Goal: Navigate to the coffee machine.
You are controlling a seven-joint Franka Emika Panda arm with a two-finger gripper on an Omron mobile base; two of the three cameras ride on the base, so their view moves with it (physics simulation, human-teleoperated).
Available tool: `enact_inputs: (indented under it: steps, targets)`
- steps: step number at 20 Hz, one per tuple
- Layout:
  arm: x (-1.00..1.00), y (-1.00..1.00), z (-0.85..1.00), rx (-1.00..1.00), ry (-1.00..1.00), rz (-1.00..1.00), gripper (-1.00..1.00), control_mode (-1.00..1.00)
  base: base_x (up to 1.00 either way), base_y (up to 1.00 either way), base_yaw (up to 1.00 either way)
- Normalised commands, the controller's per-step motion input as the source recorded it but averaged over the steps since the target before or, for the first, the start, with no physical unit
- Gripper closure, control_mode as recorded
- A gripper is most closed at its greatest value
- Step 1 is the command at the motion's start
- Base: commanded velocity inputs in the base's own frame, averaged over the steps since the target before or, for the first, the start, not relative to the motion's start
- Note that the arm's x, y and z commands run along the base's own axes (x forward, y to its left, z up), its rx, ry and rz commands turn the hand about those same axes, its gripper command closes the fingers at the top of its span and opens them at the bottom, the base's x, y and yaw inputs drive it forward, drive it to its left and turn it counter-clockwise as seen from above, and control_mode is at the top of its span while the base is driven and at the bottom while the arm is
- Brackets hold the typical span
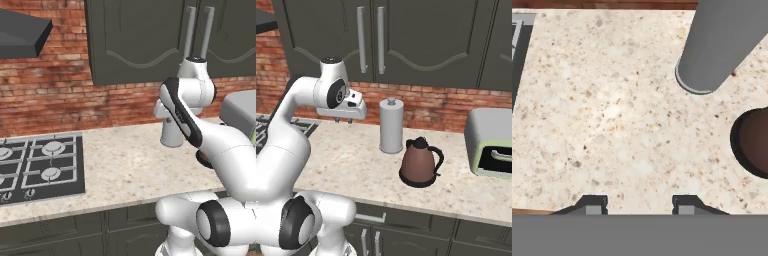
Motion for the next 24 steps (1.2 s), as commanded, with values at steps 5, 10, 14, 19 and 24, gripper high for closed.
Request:
enact_inputs:
  steps: [5, 10, 14, 19, 24]
  targets:
    - [-0.02, 0.13, -0.01, -0.06, 0.00, 0.02, -1.00, -1.00, 0.00, 0.00, 0.00]
    - [-0.37, 0.00, -0.03, -0.02, -0.08, -0.02, -1.00, -1.00, 0.00, 0.00, 0.00]
    - [-0.57, 0.00, -0.04, 0.01, -0.07, -0.01, -1.00, -1.00, 0.00, 0.00, 0.00]
    - [0.00, 0.00, 0.00, 0.00, 0.00, 0.00, -1.00, 1.00, -0.45, 0.00, -0.04]
    - [0.00, 0.00, 0.00, 0.00, 0.00, 0.00, -1.00, 1.00, -0.67, 0.13, 0.22]
